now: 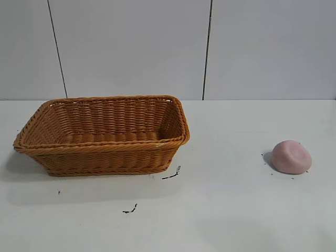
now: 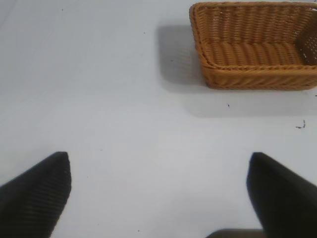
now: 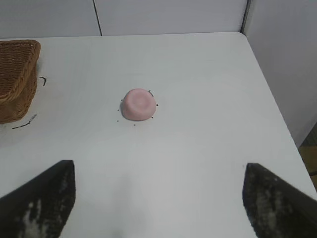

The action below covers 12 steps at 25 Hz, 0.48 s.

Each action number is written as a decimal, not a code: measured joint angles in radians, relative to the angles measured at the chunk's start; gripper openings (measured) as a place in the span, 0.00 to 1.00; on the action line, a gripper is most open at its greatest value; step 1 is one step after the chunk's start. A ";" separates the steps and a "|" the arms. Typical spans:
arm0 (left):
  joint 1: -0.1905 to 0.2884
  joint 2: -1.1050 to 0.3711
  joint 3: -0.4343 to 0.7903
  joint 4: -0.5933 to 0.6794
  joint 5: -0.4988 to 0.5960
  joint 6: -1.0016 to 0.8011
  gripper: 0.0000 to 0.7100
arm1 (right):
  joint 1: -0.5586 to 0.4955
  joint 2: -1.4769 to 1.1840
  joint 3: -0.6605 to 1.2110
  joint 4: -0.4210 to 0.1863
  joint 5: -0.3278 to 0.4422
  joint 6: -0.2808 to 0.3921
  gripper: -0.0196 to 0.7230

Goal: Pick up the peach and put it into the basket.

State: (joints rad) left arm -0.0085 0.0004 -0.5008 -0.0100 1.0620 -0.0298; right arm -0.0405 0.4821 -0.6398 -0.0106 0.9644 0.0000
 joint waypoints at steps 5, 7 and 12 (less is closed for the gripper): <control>0.000 0.000 0.000 0.000 0.000 0.000 0.98 | 0.000 0.384 -0.146 0.003 -0.054 -0.010 0.95; 0.000 0.000 0.000 0.000 0.000 0.000 0.98 | 0.000 0.528 -0.216 0.003 -0.062 -0.021 0.95; 0.000 0.000 0.000 0.000 0.000 0.000 0.98 | 0.000 0.867 -0.383 0.004 -0.052 -0.056 0.95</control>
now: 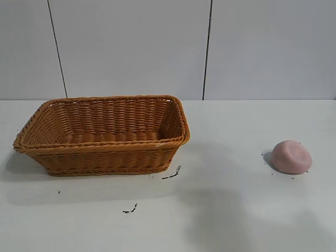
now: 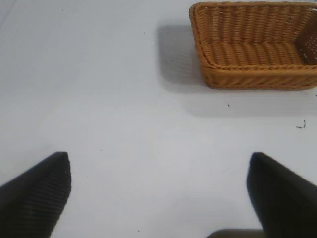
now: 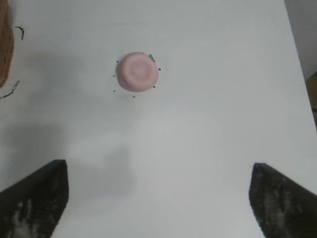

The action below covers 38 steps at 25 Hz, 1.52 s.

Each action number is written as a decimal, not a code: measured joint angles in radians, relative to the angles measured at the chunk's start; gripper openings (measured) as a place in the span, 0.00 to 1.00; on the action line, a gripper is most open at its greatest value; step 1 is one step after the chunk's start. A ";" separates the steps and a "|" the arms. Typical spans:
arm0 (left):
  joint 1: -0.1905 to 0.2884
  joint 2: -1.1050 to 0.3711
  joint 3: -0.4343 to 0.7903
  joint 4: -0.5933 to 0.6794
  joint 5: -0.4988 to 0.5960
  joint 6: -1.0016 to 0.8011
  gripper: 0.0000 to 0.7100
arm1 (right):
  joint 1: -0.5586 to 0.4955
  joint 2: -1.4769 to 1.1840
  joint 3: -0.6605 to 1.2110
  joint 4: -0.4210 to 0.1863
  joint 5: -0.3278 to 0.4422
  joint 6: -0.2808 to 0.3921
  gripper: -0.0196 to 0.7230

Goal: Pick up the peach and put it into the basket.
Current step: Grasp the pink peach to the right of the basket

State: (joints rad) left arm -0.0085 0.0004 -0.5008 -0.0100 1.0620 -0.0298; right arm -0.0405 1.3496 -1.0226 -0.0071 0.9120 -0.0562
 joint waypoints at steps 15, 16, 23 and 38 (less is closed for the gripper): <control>0.000 0.000 0.000 0.000 0.000 0.000 0.98 | 0.072 0.420 -0.157 0.064 -0.123 -0.044 0.96; 0.000 0.000 0.000 0.000 0.000 0.000 0.98 | 0.073 0.429 -0.157 0.064 -0.141 -0.032 0.96; 0.000 0.000 0.000 0.000 0.000 0.000 0.98 | 0.073 0.552 -0.160 0.059 -0.263 -0.020 0.96; 0.000 0.000 0.000 0.000 0.000 0.000 0.98 | 0.073 0.678 -0.160 0.056 -0.380 -0.020 0.81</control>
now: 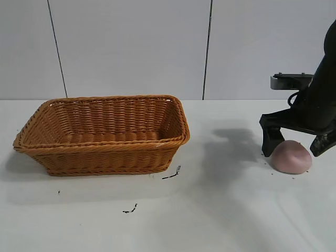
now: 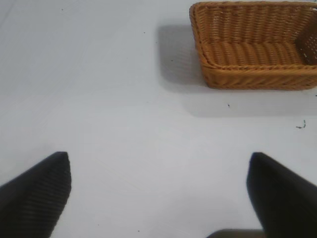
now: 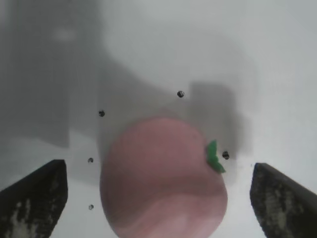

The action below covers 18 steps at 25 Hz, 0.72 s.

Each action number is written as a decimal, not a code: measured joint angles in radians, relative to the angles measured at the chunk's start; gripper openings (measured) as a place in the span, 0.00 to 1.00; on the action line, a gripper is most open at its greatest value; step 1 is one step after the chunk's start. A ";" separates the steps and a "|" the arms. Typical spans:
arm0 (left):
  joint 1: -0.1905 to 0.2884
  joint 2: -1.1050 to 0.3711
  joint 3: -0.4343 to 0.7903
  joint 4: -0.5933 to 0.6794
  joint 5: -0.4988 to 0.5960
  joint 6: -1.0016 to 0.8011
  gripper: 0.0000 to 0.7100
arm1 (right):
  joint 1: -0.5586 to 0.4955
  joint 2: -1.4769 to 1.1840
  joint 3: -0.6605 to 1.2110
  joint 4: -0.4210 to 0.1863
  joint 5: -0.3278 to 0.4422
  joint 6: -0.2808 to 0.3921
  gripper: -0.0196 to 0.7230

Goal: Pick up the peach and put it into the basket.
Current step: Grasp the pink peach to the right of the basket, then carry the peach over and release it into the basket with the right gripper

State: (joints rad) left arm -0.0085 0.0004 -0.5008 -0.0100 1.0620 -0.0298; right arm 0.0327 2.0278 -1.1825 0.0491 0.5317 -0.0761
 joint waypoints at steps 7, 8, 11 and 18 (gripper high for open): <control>0.000 0.000 0.000 0.000 0.000 0.000 0.98 | 0.000 0.001 -0.004 -0.007 0.012 -0.036 0.03; 0.000 0.000 0.000 0.000 0.000 0.000 0.98 | 0.000 -0.003 -0.004 -0.007 0.012 -0.047 0.00; 0.000 0.000 0.000 0.000 0.000 0.000 0.98 | 0.000 -0.028 -0.012 -0.007 0.030 -0.065 0.00; 0.000 0.000 0.000 0.000 0.000 0.000 0.98 | 0.000 -0.188 -0.212 -0.010 0.247 -0.072 0.00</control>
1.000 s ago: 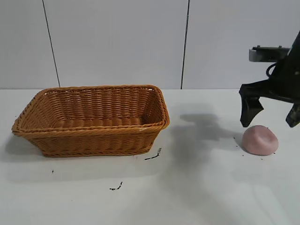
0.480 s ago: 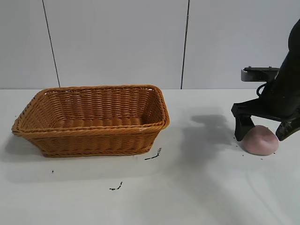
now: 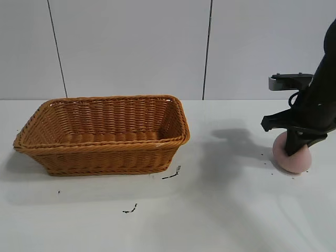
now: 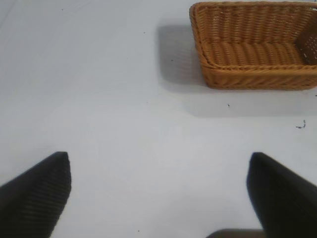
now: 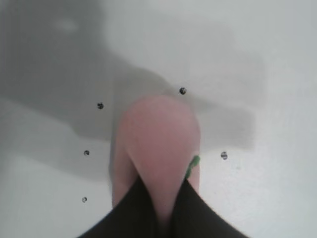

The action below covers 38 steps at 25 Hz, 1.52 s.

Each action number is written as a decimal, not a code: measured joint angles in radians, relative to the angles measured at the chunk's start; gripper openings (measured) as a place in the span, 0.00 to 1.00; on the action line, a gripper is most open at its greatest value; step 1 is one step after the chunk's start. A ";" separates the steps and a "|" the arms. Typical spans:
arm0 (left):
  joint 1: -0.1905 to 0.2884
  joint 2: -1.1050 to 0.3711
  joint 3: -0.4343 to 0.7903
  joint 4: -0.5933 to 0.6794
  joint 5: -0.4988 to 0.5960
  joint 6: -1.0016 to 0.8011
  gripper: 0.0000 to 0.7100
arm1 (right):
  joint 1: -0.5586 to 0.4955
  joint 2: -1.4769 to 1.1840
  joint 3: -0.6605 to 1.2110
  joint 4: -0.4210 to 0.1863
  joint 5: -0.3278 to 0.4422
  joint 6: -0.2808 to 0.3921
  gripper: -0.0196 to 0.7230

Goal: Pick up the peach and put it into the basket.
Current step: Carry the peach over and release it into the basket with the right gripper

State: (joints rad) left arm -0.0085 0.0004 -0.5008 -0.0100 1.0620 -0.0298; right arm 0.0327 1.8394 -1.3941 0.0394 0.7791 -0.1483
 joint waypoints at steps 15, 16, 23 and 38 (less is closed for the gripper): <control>0.000 0.000 0.000 0.000 0.000 0.000 0.98 | 0.257 0.133 -0.520 0.018 0.262 0.013 0.00; 0.000 0.000 0.000 0.000 0.000 0.000 0.98 | 0.287 0.159 -0.556 0.019 0.272 0.016 0.00; 0.000 0.000 0.000 0.000 0.000 0.000 0.98 | 0.513 0.313 -0.689 0.029 0.229 0.016 0.00; 0.000 0.000 0.000 0.000 0.000 0.000 0.98 | 0.600 0.634 -0.692 0.021 0.035 0.016 0.07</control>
State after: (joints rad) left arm -0.0085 0.0004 -0.5008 -0.0100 1.0620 -0.0298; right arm 0.6325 2.4732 -2.0858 0.0608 0.8143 -0.1322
